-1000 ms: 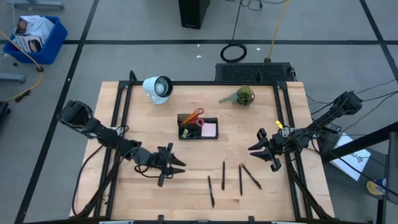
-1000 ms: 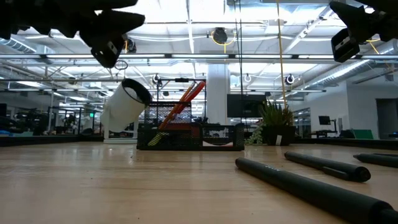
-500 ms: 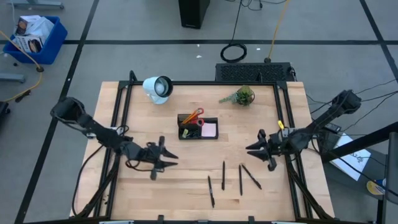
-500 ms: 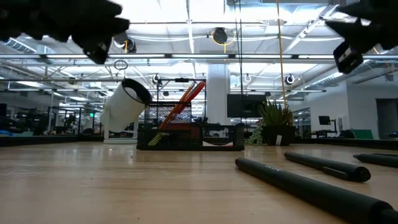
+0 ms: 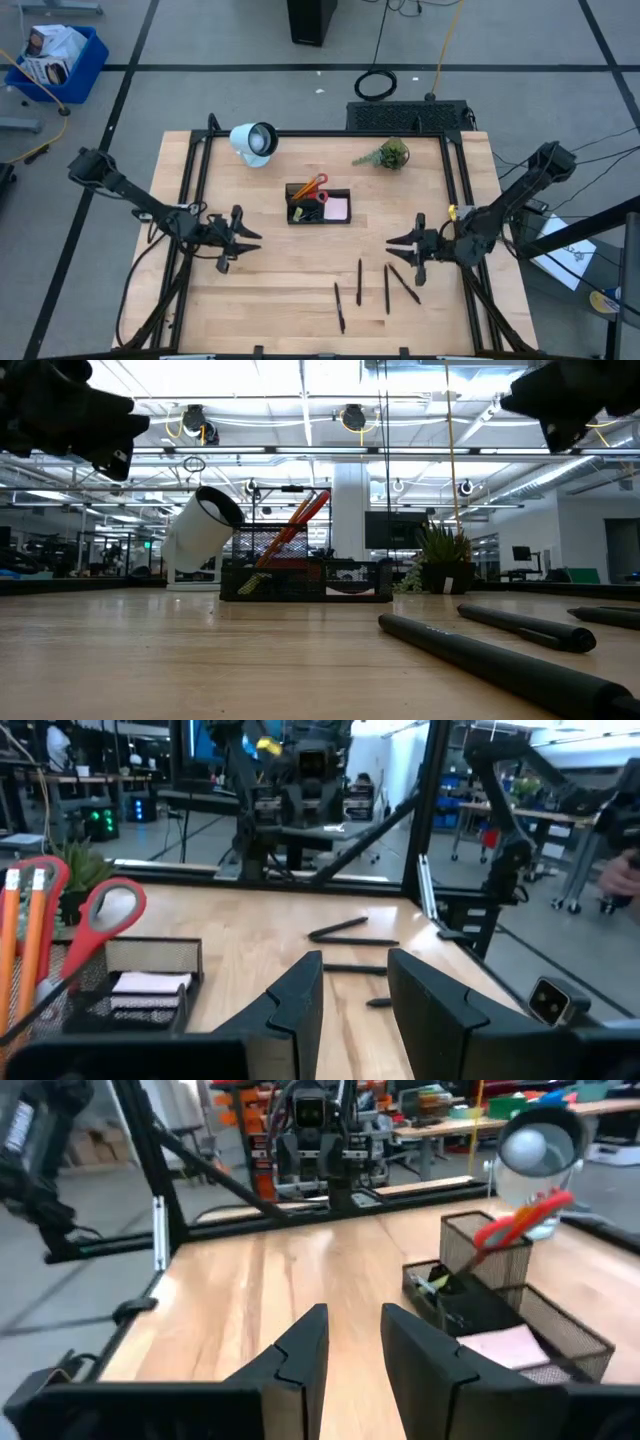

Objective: Pick and place office supplies into organizer
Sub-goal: Put the black pen into the black desk organizer

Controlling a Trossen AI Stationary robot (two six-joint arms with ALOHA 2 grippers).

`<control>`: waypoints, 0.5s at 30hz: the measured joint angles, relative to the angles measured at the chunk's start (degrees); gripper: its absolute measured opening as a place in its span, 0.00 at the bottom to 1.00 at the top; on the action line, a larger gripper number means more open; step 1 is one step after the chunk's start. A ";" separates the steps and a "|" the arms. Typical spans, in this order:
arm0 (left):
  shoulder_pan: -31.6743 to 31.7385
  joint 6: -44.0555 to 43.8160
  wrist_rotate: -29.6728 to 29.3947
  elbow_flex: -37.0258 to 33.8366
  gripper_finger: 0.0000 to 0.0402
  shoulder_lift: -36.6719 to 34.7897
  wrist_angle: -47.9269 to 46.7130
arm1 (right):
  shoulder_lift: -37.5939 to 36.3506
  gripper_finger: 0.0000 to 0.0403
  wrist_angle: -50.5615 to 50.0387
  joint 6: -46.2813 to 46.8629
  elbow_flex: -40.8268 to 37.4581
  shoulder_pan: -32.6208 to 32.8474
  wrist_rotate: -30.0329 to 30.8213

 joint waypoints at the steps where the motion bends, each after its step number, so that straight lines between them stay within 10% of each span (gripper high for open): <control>1: 0.00 0.00 -0.06 -0.03 0.29 -0.89 -1.12 | 1.36 0.22 -1.44 -0.12 2.08 0.63 1.67; 15: -0.04 -0.83 -5.77 0.59 0.29 -6.10 -8.16 | 17.30 0.22 -12.95 2.93 20.79 9.96 27.67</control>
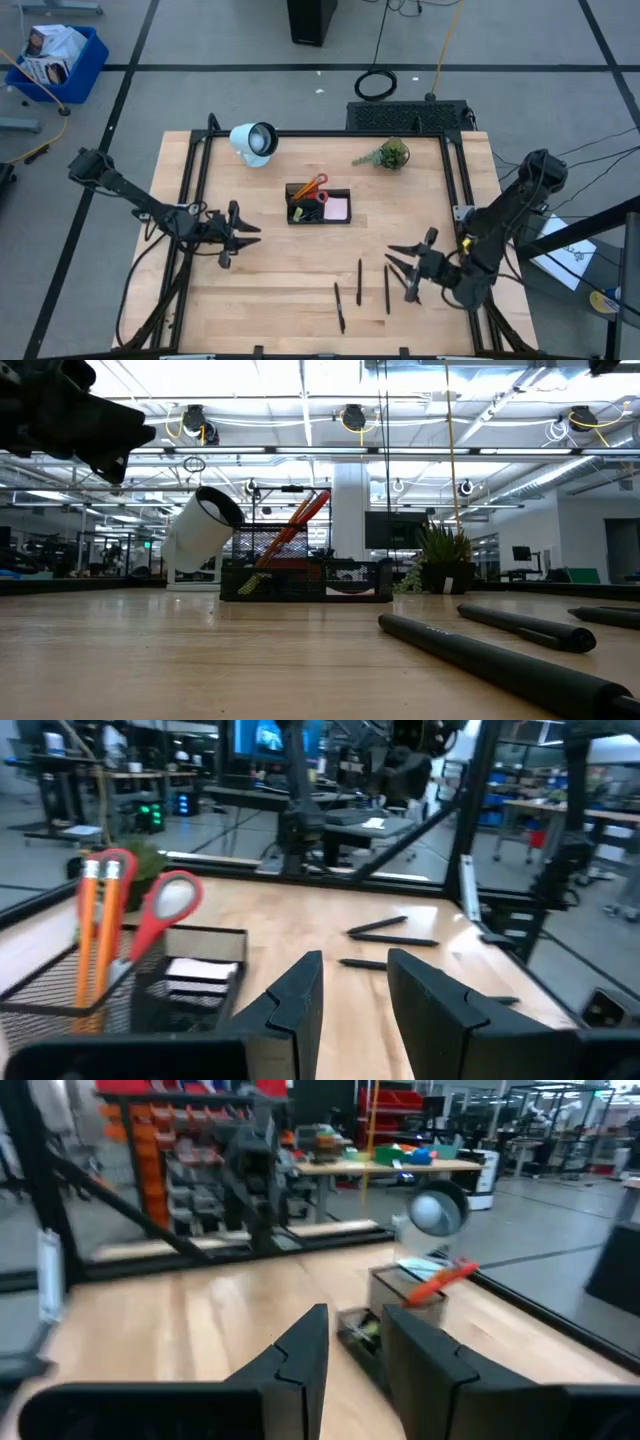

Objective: Pick and place office supplies into organizer
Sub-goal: Put the black pen into the black desk organizer

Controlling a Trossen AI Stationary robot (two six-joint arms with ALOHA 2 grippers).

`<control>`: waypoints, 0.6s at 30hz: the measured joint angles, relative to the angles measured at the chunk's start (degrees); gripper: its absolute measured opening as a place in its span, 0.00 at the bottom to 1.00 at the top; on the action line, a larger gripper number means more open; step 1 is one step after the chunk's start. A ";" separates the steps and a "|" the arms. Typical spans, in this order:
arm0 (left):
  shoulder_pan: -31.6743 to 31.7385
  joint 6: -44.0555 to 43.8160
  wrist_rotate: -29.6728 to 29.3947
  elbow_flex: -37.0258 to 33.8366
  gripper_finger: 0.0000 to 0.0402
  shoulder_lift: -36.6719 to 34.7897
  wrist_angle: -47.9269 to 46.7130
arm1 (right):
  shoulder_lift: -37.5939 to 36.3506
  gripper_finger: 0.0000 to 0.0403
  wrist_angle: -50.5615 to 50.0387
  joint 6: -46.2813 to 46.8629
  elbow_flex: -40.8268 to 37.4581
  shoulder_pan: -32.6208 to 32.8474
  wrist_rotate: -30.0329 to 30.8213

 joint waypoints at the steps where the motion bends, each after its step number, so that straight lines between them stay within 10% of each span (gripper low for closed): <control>1: -0.12 0.00 0.73 0.00 0.29 0.02 -0.16 | 0.50 0.22 0.19 0.17 0.90 0.55 0.09; 18: 0.04 0.41 -0.30 0.02 0.29 0.04 -0.13 | 22.57 0.00 3.95 -14.27 19.67 1.79 1.65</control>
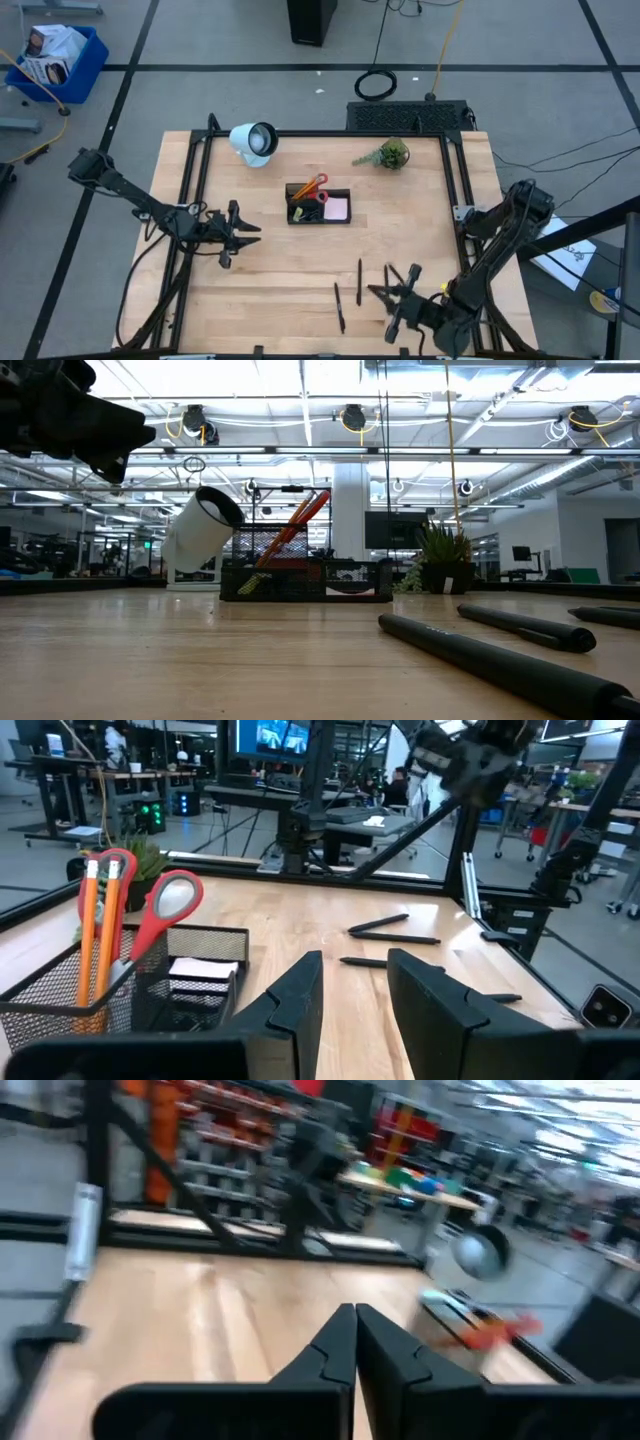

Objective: Pick and place office supplies into organizer
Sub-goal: Put the black pen into the black desk organizer

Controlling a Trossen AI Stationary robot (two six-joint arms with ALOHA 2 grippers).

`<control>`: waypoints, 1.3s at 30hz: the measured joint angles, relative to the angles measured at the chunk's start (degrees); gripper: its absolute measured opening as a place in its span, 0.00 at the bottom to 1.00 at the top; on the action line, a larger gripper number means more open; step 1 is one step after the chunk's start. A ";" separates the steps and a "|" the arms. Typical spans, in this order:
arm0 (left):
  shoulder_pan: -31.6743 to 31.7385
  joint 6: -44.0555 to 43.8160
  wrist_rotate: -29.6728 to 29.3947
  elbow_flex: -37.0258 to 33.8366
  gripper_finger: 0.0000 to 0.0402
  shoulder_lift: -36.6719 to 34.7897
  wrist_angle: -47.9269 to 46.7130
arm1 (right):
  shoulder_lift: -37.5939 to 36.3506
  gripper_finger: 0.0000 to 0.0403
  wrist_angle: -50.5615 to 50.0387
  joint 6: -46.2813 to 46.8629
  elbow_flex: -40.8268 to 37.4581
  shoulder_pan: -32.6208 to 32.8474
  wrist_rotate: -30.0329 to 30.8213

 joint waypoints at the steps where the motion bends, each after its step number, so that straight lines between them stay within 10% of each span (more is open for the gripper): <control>1: 0.00 -0.03 0.00 0.00 0.29 0.00 0.00 | -0.16 0.00 -1.55 3.36 -1.04 0.16 1.83; 10: 0.00 -0.90 -0.02 0.04 0.29 0.00 0.09 | -4.81 0.00 -3.59 18.80 -10.98 1.86 2.33; 20: 0.00 -0.17 -3.51 0.04 0.29 0.02 -0.70 | -7.22 0.00 16.92 23.16 -22.01 1.22 -19.90; 39: 0.00 0.00 -4.60 0.04 0.29 0.01 -0.88 | -7.18 0.00 35.94 34.08 -32.66 -4.68 -19.34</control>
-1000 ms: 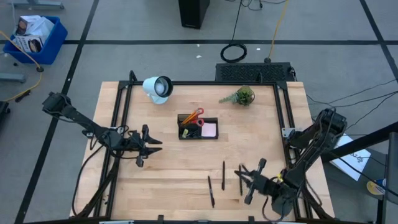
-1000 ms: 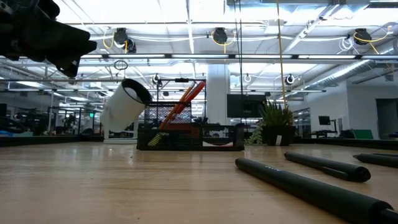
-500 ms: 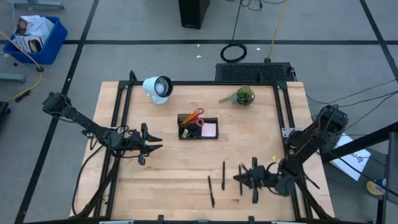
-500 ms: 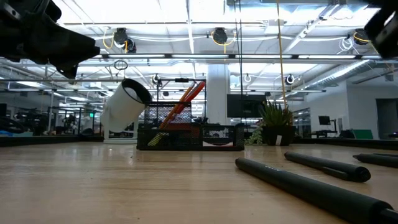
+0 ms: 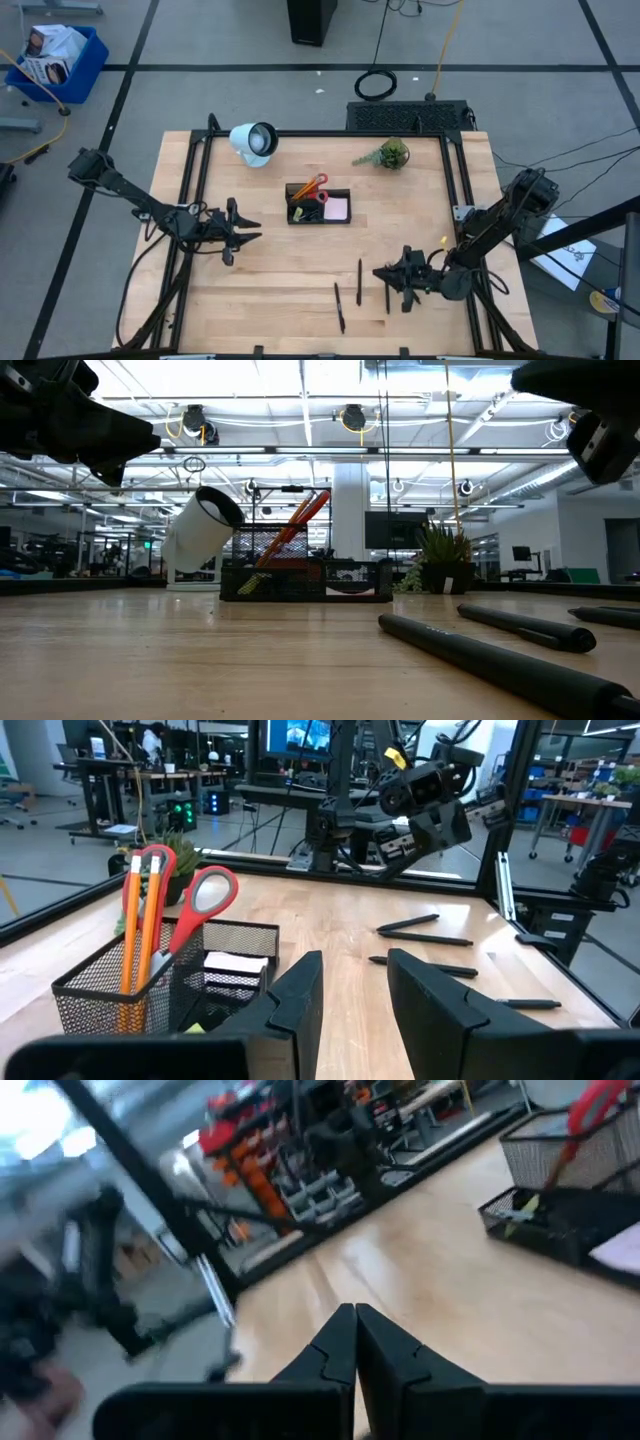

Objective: Pick and place office supplies into organizer
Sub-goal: Put the black pen into the black desk organizer

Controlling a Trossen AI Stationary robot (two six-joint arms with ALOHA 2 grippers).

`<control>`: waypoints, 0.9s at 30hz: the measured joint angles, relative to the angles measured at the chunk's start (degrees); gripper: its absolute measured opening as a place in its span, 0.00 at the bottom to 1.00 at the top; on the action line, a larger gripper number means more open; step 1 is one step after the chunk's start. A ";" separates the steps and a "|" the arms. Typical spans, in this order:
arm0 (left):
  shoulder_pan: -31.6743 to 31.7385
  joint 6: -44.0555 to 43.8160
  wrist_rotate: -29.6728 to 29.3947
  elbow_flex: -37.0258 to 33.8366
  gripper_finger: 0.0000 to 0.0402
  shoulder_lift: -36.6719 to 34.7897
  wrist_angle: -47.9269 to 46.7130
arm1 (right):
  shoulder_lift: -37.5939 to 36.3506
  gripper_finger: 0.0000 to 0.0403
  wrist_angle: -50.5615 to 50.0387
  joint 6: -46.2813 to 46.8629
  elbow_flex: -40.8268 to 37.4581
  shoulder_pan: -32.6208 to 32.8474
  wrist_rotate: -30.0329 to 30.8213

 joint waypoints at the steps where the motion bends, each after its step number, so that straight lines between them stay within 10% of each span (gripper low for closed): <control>1: 0.00 -0.20 0.01 0.00 0.29 0.01 -0.01 | -0.01 0.00 0.90 1.52 0.00 -0.02 -0.18; 7: 0.00 -0.24 0.01 0.00 0.29 0.01 -0.22 | -1.03 0.00 -5.35 -7.78 7.84 1.41 -2.96; 11: 0.00 -0.13 -1.56 0.00 0.29 -0.01 0.55 | 0.14 0.00 -33.31 -11.48 24.94 0.32 -5.10; 17: 0.00 -1.12 -4.97 0.00 0.29 0.01 0.07 | 0.05 0.00 -106.64 36.54 48.39 -1.48 -12.16; 27: 0.00 -1.05 -4.61 0.00 0.29 -0.01 0.03 | 2.02 0.00 -132.83 67.06 50.49 -1.89 -46.13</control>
